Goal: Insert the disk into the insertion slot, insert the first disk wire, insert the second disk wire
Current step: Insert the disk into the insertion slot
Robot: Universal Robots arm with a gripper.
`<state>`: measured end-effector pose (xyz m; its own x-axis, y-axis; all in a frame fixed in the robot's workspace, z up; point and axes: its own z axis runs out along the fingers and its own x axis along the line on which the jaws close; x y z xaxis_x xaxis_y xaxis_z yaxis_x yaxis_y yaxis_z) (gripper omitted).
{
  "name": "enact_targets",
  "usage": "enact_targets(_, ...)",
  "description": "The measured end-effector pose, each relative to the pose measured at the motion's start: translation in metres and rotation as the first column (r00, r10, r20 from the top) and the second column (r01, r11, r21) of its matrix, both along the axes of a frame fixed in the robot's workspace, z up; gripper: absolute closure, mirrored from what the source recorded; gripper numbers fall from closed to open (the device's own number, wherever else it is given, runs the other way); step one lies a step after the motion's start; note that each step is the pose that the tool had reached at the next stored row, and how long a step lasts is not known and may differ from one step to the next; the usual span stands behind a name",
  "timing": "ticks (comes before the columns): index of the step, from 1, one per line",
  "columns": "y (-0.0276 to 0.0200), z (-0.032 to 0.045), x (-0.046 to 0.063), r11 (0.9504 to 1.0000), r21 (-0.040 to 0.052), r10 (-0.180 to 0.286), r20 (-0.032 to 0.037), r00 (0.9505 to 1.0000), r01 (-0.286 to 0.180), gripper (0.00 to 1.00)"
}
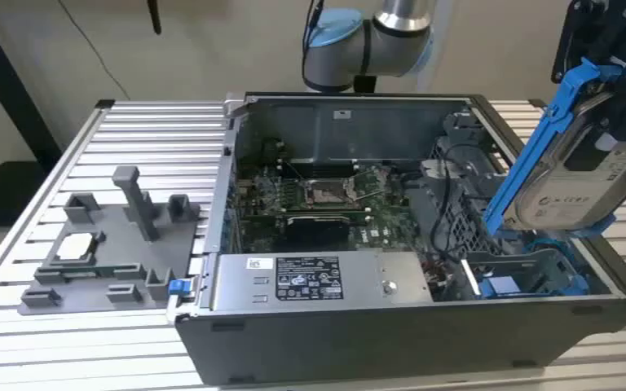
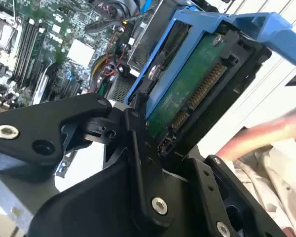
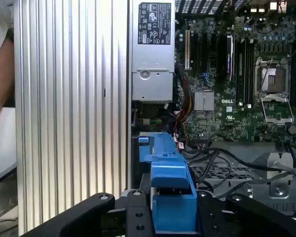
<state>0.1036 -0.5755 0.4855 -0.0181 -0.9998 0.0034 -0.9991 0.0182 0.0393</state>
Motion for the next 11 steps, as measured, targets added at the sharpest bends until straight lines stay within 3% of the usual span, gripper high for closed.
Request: enact_targets(11,0.0,-0.0031,0.0,1.0,0.0,0.0,0.0,1.0,0.0,1.0)
